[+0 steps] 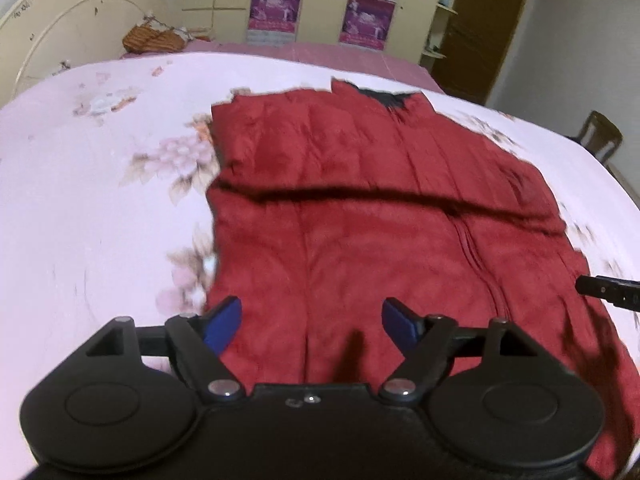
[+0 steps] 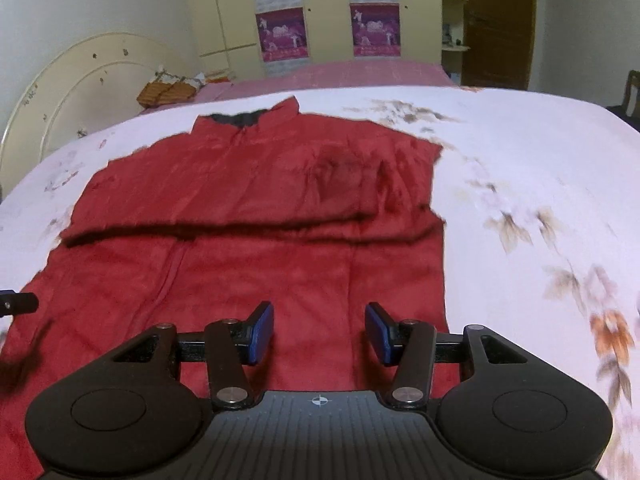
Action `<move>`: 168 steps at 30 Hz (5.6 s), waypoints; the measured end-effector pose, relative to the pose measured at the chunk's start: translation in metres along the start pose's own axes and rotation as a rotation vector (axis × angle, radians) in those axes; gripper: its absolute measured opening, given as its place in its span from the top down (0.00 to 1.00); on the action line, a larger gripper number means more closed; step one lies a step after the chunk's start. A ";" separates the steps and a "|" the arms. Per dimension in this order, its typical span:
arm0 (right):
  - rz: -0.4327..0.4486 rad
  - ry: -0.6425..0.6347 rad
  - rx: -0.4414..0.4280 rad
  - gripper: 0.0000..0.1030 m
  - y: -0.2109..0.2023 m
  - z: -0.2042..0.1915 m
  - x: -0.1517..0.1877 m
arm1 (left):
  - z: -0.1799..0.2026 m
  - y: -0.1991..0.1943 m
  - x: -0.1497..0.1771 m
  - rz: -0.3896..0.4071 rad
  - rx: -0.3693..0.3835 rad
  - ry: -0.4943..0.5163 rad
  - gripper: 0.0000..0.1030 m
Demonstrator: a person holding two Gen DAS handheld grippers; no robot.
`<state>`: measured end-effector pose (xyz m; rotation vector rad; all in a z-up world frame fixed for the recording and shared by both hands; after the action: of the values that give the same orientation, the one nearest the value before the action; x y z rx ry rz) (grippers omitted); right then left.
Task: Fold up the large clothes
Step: 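Move both tools to the hem of the lengthwise-folded jacket, then grasp the jacket hem with the left gripper while the right gripper grasps it too, then lift the hem with both grippers and fold it toward the collar, then open both grippers and smooth the folded jacket flat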
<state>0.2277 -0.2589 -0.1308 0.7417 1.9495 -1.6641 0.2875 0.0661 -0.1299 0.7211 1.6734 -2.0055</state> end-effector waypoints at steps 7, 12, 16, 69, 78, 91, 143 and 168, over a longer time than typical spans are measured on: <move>-0.028 -0.002 0.028 0.51 -0.036 -0.013 0.047 | -0.001 -0.028 0.046 -0.013 0.023 0.042 0.24; -0.012 -0.004 0.061 0.12 -0.062 -0.017 0.072 | -0.008 -0.051 0.067 -0.007 0.016 0.032 0.17; 0.015 -0.042 0.084 0.12 -0.080 -0.019 0.082 | -0.020 -0.063 0.081 -0.011 -0.004 0.003 0.17; 0.262 0.156 0.064 0.91 -0.126 0.026 -0.011 | -0.032 -0.111 -0.013 0.269 0.248 -0.160 0.90; 0.343 0.176 0.055 0.91 -0.069 0.041 -0.108 | -0.026 -0.058 -0.092 0.346 0.161 -0.138 0.90; 0.330 0.176 0.073 0.91 0.053 0.062 -0.225 | -0.018 0.033 -0.201 0.379 0.003 -0.120 0.90; 0.114 -0.159 0.078 0.41 0.279 -0.001 -0.239 | 0.044 0.185 -0.207 0.235 -0.131 0.130 0.35; 0.167 -0.094 0.048 0.32 0.210 -0.001 -0.228 | 0.034 0.161 -0.226 0.207 -0.145 0.040 0.20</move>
<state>0.5378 -0.2553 -0.1342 0.8061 1.7396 -1.6193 0.5584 0.0027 -0.1048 0.8497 1.6723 -1.7208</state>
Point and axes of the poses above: each gripper's, at about its wrist camera, not at the fingertips, and y roughly the way its jaws point, z to its right, x to its underside, the point moved 5 cm from there along y, roughly the way its jaws point, and after that the axes turned 1 degree about -x, right-handed, at the moved point
